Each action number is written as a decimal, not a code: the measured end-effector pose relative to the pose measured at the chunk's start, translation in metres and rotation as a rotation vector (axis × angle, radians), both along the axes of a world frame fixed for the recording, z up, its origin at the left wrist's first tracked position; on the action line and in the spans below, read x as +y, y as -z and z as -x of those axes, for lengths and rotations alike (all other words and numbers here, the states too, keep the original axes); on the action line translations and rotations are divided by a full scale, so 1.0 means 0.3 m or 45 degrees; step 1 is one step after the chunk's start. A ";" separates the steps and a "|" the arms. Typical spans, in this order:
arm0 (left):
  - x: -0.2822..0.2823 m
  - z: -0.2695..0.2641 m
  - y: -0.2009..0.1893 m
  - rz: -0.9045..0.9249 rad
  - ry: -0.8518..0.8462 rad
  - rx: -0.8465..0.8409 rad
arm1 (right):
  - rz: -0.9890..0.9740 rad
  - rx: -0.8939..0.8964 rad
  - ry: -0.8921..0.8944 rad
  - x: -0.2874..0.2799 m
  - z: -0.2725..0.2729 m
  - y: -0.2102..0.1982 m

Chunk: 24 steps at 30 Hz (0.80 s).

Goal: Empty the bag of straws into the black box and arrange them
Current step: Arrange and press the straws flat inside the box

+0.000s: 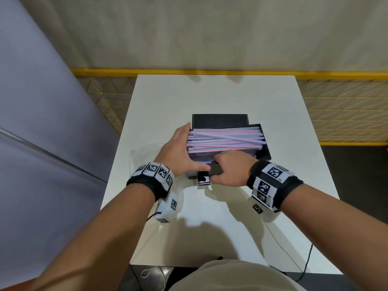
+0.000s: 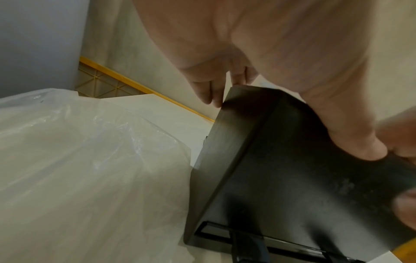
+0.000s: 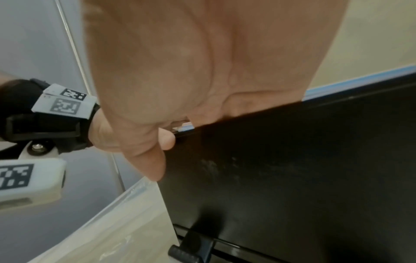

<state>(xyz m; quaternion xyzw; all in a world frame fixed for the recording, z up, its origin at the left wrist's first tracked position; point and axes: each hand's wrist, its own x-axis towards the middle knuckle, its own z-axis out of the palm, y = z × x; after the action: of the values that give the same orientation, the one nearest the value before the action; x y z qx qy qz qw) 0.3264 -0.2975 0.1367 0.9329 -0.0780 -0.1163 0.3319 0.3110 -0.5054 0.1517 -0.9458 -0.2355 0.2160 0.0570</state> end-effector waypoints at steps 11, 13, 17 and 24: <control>-0.008 -0.013 -0.011 -0.236 0.081 -0.102 | 0.153 0.210 0.077 0.084 -0.082 0.010; -0.016 -0.032 -0.026 -0.482 0.157 -0.187 | 0.169 0.196 0.071 0.082 -0.085 0.011; -0.041 -0.047 -0.062 -0.671 0.263 -0.400 | 0.177 0.097 0.020 0.086 -0.078 0.014; -0.093 -0.087 -0.002 -0.719 0.542 -0.320 | 0.163 -0.128 -0.010 0.070 -0.054 0.041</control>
<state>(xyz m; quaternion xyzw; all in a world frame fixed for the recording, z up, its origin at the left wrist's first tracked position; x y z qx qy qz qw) 0.3524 -0.3253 0.1374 0.9576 -0.2750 -0.0842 0.0178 0.3272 -0.4845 0.1395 -0.9563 -0.2273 0.1829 -0.0161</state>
